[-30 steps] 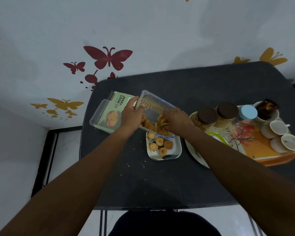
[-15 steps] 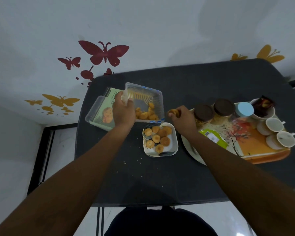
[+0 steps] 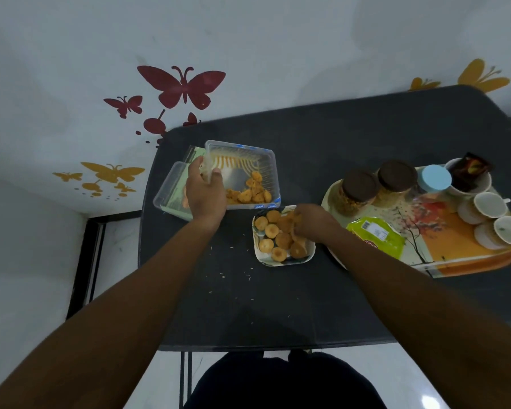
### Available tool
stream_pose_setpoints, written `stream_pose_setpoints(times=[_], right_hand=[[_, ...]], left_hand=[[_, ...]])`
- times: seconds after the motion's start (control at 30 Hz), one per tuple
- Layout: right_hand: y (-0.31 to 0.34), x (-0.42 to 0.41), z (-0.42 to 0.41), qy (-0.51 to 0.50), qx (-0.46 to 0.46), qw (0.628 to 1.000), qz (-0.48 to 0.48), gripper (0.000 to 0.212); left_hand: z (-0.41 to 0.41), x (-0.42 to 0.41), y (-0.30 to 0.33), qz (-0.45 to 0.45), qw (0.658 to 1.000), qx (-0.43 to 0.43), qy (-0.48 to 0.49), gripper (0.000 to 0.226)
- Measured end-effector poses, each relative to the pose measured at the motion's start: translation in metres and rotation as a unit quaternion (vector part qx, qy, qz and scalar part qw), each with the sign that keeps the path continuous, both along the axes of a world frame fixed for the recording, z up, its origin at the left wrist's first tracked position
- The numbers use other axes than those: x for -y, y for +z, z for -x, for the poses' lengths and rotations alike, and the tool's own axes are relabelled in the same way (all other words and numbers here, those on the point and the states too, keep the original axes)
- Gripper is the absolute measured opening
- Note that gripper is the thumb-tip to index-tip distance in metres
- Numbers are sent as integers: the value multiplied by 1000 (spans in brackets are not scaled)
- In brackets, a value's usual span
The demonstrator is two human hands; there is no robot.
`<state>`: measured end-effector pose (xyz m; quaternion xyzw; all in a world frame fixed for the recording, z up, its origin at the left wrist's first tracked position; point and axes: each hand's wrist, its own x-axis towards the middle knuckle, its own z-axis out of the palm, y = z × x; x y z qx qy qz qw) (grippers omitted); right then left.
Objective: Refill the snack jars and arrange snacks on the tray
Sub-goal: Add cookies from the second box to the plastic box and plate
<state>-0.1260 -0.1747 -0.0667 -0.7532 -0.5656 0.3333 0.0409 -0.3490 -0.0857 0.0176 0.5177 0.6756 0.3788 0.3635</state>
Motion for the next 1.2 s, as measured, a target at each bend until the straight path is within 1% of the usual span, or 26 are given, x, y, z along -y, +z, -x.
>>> stream_pose_setpoints(times=[0.07,0.17,0.2,0.3,0.43,0.53,0.6,0.7,0.73,0.8,0.87,0.93,1.0,1.1,1.2], right_hand=[[8,-8,-1,-29,-22,999,-25,38],[19,-24,3,-44,-35,997,-54,21],[24,-31,8,-53,-47,996,-61,20],[33,-53,31,-78,-93,990,-74,25],[33,-78,74,-84,-129,985,-80,37],[25,-93,111,-109,-153,981,-50,43],[16,-99,133,-155,-184,970,-18,43],[4,-107,162,-260,-235,936,32,56],[4,-108,166,-295,-254,919,56,57],[1,-109,173,-355,-309,876,104,46],[-3,-108,172,-386,-363,841,110,29],[-2,-106,167,-406,-394,822,69,14],[5,-106,159,-443,-422,791,18,9],[22,-107,139,-483,-465,741,-40,19],[43,-109,119,-493,-517,693,-97,27]], left_hand=[[2,-2,5,-2,1000,14,4,44],[6,-5,13,-6,999,34,6,42],[10,-8,16,-10,999,44,10,41],[29,-19,25,-21,995,82,44,39],[68,-33,28,-28,988,100,116,40],[101,-43,18,-34,983,103,152,44],[120,-47,9,-35,979,111,168,46],[148,-54,-4,-30,974,118,191,47],[154,-55,-7,-24,973,125,193,46],[168,-57,-12,-7,973,123,197,45],[175,-59,-16,5,972,123,202,44],[178,-64,-18,14,969,126,212,44],[177,-71,-18,36,957,147,246,46],[173,-80,-16,69,928,217,295,50],[168,-84,-14,81,915,240,315,50]])
